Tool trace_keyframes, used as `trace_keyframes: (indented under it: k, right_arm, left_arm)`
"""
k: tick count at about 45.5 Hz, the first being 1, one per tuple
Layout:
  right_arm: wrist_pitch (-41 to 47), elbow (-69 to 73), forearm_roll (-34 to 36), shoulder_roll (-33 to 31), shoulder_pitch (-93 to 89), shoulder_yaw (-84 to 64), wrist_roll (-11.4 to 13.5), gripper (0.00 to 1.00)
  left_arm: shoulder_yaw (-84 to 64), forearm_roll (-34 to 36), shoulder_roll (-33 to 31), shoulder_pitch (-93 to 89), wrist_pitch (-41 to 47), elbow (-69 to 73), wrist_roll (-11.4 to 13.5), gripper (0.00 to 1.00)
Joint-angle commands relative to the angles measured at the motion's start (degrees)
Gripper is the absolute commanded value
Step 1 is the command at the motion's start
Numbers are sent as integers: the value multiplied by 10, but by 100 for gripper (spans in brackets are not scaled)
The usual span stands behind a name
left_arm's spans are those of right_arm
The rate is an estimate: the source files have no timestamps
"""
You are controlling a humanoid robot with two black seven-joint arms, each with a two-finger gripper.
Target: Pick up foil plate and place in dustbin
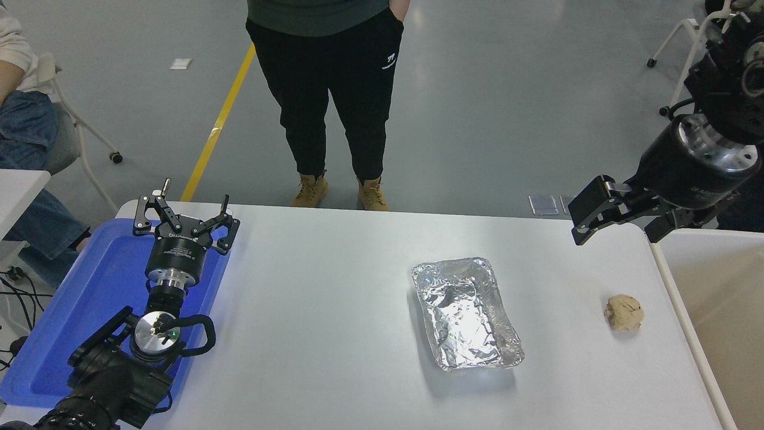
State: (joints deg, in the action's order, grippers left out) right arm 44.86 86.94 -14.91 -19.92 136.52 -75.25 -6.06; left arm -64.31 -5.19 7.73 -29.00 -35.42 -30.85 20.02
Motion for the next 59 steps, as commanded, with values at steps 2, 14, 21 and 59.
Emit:
trace_keyframes:
  k: [2, 14, 21, 59]
  right_arm:
    - [-37, -5, -3, 14, -43, 12, 1, 100]
    - [-135, -33, -7, 81, -128, 23, 1, 100]
    - [-166, -69, -6, 101, -185, 46, 1, 100]
    - [-270, -359, -10, 178, -547, 105, 1, 100]
  left_arm:
    - [1, 0, 0, 0, 0, 0, 0, 100]
    - [1, 0, 0, 0, 0, 0, 0, 100]
    - [0, 0, 0, 0, 0, 0, 0, 100]
    - [0, 0, 0, 0, -1, 0, -1, 100]
